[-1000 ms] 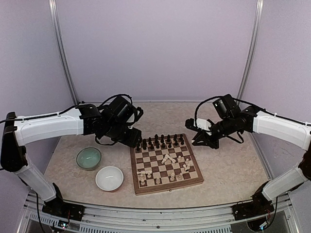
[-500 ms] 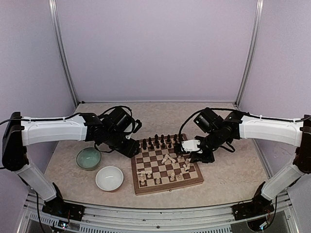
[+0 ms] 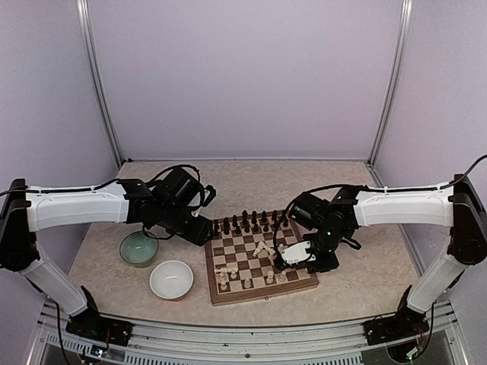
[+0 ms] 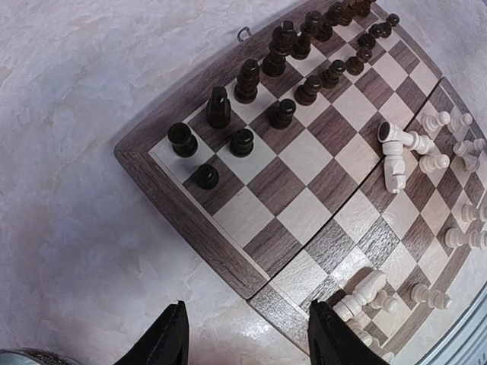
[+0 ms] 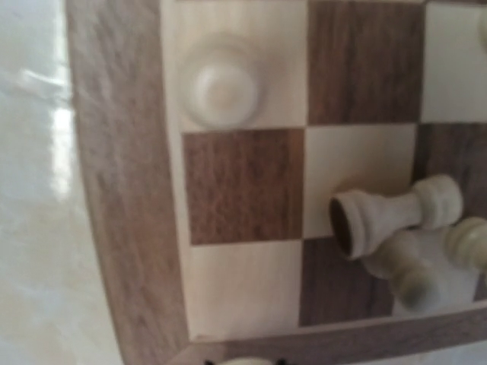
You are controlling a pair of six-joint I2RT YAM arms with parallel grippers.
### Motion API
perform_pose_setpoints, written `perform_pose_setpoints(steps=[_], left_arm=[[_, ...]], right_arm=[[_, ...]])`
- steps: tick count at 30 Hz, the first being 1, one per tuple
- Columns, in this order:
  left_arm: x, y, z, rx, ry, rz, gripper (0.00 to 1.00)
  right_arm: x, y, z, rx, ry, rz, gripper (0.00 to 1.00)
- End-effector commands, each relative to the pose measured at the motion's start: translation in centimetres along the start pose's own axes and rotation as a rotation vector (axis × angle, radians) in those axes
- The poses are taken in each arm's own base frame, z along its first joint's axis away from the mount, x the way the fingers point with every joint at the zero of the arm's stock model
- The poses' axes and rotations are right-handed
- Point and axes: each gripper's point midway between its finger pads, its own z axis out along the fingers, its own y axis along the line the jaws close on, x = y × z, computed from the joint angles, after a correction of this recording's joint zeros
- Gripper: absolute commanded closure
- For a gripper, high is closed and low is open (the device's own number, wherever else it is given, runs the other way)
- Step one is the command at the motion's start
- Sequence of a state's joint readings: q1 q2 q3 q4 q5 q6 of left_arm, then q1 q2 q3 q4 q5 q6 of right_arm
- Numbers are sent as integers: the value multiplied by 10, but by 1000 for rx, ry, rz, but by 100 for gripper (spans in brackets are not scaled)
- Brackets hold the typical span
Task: Set up the chess pieces on the board
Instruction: Adjust the knight on the chessboard.
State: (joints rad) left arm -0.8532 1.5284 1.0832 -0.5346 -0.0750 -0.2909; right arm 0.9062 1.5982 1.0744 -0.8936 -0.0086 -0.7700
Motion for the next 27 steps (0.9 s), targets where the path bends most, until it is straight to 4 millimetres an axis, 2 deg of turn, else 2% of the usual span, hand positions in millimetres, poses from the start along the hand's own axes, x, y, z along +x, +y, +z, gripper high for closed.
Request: perform_pose_setpoints(steps=[1,8,15,22,27], left_arm=[[-1,3,-4,5,-28,-29,46],[4,4,-2,5,-22,-32,46],[7,3,1,10,-17,-34,46],[8,1,2,18,-14,-36,46],[10,-4,6,31,-8,-32,46]], right_arm=[[5,-3,9,14,64,4,98],[2,1,22,-7,71,1,91],[-4,5,18,-12,24,12,63],[-6,10,11,-23,-15,32,63],[-7,6,7,-19,-32,51,74]])
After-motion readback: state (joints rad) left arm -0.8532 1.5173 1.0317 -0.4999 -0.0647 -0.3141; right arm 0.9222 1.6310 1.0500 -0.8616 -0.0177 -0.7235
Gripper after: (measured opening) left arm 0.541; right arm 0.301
